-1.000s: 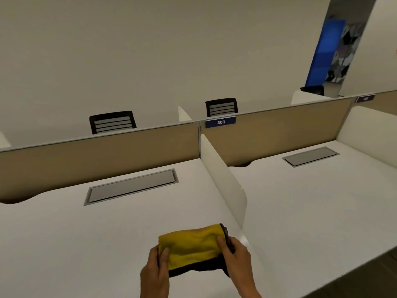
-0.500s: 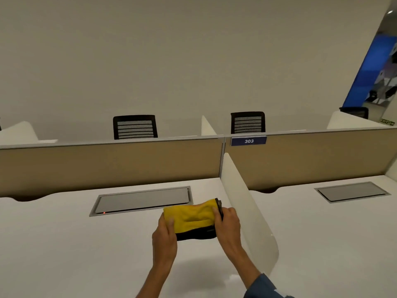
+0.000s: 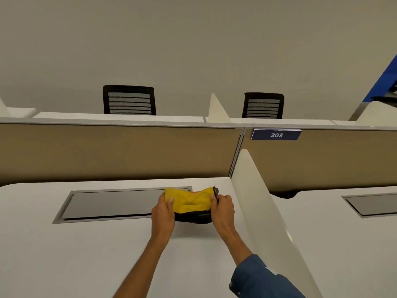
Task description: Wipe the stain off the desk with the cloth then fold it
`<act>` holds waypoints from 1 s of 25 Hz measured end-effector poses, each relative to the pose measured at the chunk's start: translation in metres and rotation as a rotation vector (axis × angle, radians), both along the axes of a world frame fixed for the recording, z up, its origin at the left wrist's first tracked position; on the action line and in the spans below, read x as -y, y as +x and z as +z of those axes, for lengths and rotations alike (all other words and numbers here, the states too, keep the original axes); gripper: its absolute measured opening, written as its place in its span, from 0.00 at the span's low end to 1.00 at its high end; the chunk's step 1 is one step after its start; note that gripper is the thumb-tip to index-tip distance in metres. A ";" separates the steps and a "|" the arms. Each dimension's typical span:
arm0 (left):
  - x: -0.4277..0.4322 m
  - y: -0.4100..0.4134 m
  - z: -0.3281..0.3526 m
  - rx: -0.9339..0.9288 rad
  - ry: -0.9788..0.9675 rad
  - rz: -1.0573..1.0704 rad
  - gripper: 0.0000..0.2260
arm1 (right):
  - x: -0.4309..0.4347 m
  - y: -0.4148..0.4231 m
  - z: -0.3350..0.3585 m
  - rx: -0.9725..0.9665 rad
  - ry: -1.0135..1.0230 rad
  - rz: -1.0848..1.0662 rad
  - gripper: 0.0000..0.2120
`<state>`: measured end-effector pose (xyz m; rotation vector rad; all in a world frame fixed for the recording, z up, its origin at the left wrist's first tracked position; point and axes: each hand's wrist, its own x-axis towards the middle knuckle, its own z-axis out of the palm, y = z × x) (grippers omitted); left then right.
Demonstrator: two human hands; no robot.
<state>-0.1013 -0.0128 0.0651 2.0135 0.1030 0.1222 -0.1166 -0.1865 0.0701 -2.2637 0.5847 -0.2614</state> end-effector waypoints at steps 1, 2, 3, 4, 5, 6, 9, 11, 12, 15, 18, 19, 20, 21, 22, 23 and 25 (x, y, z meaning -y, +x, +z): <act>0.003 0.012 -0.008 -0.010 0.009 -0.002 0.19 | 0.005 0.012 -0.009 -0.014 -0.001 0.003 0.19; 0.006 0.023 -0.016 -0.017 0.016 -0.009 0.19 | 0.010 0.023 -0.017 -0.024 -0.004 0.007 0.20; 0.010 0.032 -0.023 -0.026 0.018 -0.016 0.18 | 0.015 0.034 -0.024 -0.033 -0.006 0.010 0.20; 0.013 0.040 -0.030 -0.031 0.022 -0.020 0.18 | 0.020 0.043 -0.031 -0.043 -0.013 0.011 0.20; 0.016 0.048 -0.038 -0.041 0.024 -0.026 0.18 | 0.024 0.053 -0.038 -0.054 -0.019 0.013 0.20; 0.019 0.054 -0.044 -0.052 0.021 -0.031 0.18 | 0.028 0.061 -0.044 -0.063 -0.020 0.013 0.20; 0.026 0.068 -0.060 -0.097 0.011 -0.023 0.17 | 0.038 0.076 -0.061 -0.095 0.001 0.019 0.20; 0.030 0.074 -0.069 -0.118 0.026 -0.014 0.17 | 0.043 0.082 -0.072 -0.111 0.010 0.024 0.19; 0.030 0.077 -0.076 -0.119 0.057 -0.013 0.17 | 0.044 0.082 -0.076 -0.111 0.009 0.026 0.19; 0.030 0.079 -0.086 -0.113 0.188 -0.063 0.18 | 0.043 0.080 -0.086 -0.098 -0.047 0.033 0.17; 0.025 0.082 -0.097 0.068 0.497 -0.120 0.23 | 0.043 0.080 -0.093 -0.147 -0.339 0.039 0.19; 0.024 0.084 -0.100 0.126 0.591 -0.120 0.27 | 0.043 0.080 -0.094 -0.162 -0.427 0.047 0.20; 0.023 0.084 -0.102 0.172 0.690 -0.120 0.30 | 0.043 0.080 -0.097 -0.160 -0.486 0.068 0.20; 0.023 0.084 -0.103 0.171 0.721 -0.114 0.32 | 0.042 0.079 -0.099 -0.159 -0.512 0.102 0.20; 0.023 0.085 -0.103 0.141 0.738 -0.120 0.32 | 0.044 0.081 -0.102 -0.163 -0.525 0.136 0.20; 0.022 0.086 -0.103 0.111 0.740 -0.130 0.32 | 0.045 0.079 -0.100 -0.171 -0.517 0.160 0.20; 0.021 0.087 -0.101 0.108 0.747 -0.150 0.30 | 0.046 0.079 -0.093 -0.183 -0.525 0.175 0.21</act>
